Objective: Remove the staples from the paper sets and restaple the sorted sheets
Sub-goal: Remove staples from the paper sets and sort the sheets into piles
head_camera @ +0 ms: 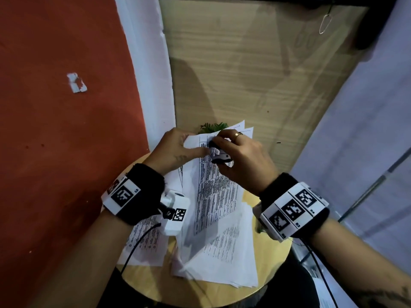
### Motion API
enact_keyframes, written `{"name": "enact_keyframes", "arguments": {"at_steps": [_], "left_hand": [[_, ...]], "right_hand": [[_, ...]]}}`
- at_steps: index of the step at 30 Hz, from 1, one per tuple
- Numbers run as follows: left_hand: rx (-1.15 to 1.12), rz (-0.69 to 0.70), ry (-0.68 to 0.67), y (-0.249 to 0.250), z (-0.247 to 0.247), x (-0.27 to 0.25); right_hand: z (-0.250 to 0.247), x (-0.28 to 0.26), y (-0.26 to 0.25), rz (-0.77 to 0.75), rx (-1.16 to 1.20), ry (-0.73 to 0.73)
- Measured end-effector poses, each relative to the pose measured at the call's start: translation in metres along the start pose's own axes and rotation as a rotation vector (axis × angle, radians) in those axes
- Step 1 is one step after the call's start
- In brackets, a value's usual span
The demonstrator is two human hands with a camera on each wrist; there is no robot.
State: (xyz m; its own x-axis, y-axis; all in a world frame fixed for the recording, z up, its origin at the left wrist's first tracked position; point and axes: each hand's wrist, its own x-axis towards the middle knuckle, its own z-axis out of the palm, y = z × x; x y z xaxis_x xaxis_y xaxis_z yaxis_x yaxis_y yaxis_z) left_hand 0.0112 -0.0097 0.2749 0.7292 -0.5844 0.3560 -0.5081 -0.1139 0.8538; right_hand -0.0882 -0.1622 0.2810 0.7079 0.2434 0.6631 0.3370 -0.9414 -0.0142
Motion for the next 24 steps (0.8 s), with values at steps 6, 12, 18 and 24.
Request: {"name": "enact_keyframes", "arguments": {"at_steps": [6,12,18,24], "left_hand": [[-0.020,0.052,-0.028,0.001,0.002,0.000],[-0.051,0.008,-0.040,0.005,0.002,-0.001],[-0.134,-0.054,-0.036,0.010,0.003,-0.003],[-0.214,-0.124,-0.031,0.012,0.006,-0.008]], "right_hand": [[0.000,0.003,-0.002,-0.056,-0.037,-0.005],[0.000,0.004,-0.004,-0.087,-0.067,-0.010],[-0.002,0.008,-0.008,-0.132,-0.143,-0.029],[-0.002,0.008,-0.008,-0.179,-0.170,-0.032]]}}
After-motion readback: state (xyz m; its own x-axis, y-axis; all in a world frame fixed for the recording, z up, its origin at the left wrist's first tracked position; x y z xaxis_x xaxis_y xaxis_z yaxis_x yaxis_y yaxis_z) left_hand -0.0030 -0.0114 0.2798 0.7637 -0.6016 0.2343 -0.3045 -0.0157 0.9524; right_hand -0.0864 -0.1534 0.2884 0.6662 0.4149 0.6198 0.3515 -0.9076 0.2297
